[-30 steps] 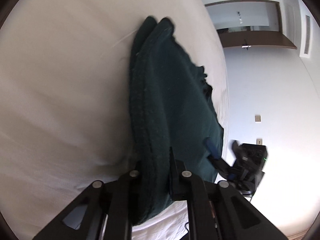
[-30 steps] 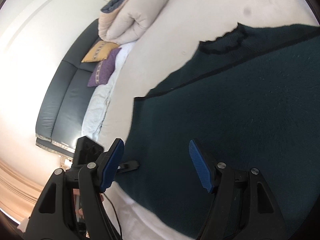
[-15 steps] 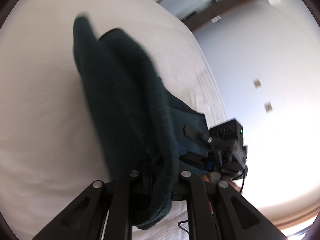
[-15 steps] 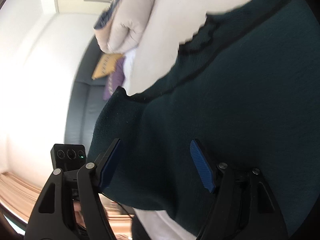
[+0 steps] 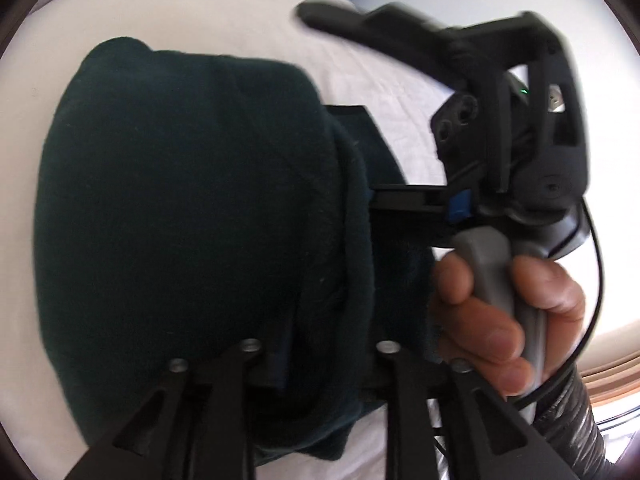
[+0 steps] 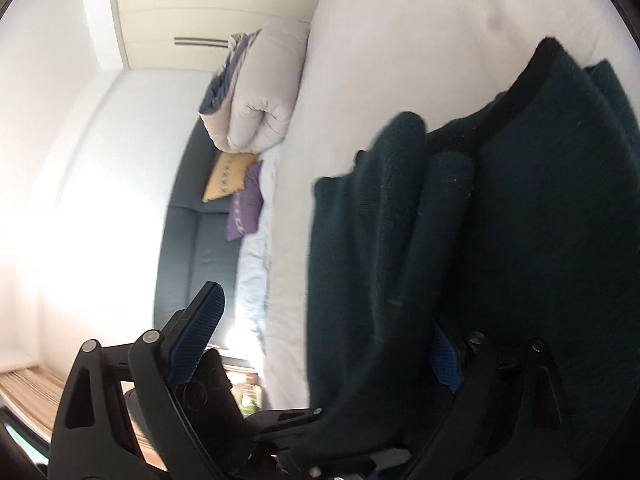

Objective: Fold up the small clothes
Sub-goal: 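Open the left gripper, then the right gripper, onto the folded bundle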

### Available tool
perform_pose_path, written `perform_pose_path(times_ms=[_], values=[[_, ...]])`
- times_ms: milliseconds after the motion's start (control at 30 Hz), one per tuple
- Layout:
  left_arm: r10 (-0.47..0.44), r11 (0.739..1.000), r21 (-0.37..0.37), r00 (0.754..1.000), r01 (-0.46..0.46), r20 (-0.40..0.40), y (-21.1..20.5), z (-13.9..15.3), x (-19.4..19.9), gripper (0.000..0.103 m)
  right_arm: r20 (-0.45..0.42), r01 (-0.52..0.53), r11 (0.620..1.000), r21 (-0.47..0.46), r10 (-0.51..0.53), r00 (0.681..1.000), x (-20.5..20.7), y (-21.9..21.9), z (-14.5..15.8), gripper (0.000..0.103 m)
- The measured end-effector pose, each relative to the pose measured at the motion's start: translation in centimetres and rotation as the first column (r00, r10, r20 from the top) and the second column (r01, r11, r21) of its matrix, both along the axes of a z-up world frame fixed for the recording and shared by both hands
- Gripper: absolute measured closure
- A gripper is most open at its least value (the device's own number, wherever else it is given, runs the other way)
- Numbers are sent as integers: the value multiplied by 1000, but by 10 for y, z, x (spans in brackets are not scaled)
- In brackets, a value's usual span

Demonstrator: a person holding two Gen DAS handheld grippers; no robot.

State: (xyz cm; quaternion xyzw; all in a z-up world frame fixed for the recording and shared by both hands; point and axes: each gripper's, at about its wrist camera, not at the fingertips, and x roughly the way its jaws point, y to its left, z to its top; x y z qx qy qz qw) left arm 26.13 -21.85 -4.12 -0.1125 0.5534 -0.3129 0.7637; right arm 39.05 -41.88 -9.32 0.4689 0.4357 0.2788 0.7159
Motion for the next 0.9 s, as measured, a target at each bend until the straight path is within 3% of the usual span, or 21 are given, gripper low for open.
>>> perform_pose_path(times_ms=[67,133,200,367,567,767,900], values=[[-24,999,-43,1000,25,19,3,3,-6,43,-1,-19,998,-62,19,1000,1,4,1,23],[-41,999,-25,998,42,51,-2,9,-13,38,-12,-34,992,-121,33,999,2,7,0,39],[-44,999,-23,997,45,59,2,13,-21,38,-35,-41,987,-156,36,999,2,8,-7,62],[-44,998,-40,996,48,82,31,22,-44,27,-67,-41,972,-231,27,997,-2,2,-13,85],[41,997,-72,995,-34,92,74,27,-47,27,-18,-49,931,-363,46,999,-11,7,9,90],[51,995,-88,990,-40,129,75,38,-43,27,26,-25,905,-425,40,999,-25,-13,47,91],[32,996,-85,990,-20,135,63,37,-41,26,30,17,900,-436,-5,1000,-39,-48,56,91]])
